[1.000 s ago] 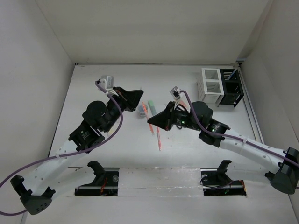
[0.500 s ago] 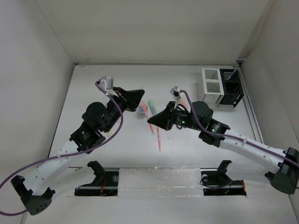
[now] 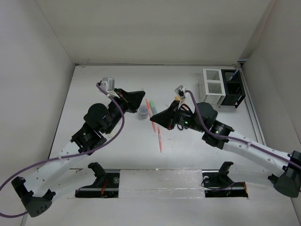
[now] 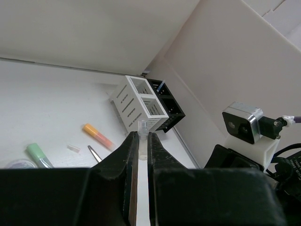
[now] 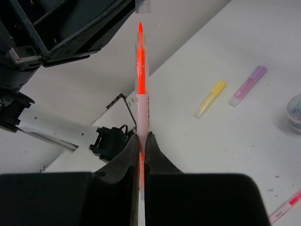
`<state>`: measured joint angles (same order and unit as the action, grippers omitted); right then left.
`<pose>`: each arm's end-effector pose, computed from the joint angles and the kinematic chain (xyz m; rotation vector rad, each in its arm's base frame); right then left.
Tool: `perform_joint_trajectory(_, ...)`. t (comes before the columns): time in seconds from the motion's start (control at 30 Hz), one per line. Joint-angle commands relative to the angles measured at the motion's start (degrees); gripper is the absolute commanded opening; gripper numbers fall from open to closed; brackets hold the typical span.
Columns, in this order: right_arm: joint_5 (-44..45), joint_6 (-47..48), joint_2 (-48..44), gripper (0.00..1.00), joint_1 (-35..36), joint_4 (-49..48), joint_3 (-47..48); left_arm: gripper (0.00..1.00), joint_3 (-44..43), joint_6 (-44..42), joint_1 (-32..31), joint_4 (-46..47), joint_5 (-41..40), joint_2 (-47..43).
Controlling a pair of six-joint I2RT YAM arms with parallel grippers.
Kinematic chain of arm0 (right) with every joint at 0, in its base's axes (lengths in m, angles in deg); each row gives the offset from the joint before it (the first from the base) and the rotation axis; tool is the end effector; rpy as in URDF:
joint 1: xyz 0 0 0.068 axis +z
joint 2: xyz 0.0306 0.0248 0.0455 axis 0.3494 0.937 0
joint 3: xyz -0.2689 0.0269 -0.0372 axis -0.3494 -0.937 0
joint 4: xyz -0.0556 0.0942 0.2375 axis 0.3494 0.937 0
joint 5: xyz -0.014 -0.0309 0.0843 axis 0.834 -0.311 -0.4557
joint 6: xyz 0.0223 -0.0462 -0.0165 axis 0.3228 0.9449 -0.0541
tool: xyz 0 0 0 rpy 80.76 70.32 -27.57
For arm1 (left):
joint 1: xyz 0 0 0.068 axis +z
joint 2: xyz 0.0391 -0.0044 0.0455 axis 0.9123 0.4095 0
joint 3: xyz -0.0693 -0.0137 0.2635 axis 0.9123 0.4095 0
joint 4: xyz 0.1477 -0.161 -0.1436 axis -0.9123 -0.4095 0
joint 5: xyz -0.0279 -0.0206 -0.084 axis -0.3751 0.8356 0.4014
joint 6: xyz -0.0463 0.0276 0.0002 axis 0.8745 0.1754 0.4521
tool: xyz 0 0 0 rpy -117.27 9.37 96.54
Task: Sort the stationery into containers
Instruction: Close the pen cap on the pen.
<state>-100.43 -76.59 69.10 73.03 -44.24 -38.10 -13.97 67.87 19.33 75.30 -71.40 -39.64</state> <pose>0.1465 0.2059 0.3552 -0.4998 1.6719 1.3322 0.1311 -0.1284 0.4166 0.0187 1.3809 -1.0149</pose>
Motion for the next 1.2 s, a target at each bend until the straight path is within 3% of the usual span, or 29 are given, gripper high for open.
perform_joint_trajectory(0.0, 1.43, 0.85, -1.40, 0.00, 0.25, -4.09, 1.61, 0.00, 0.48, -0.29, -0.08, 3.01, 0.26, -1.04)
perform_joint_trajectory(1.17, 2.22, 0.85, 0.18, 0.00, 0.25, -4.09, 3.20, 0.00, 1.01, 0.77, -0.08, 4.59, 2.72, 0.55)
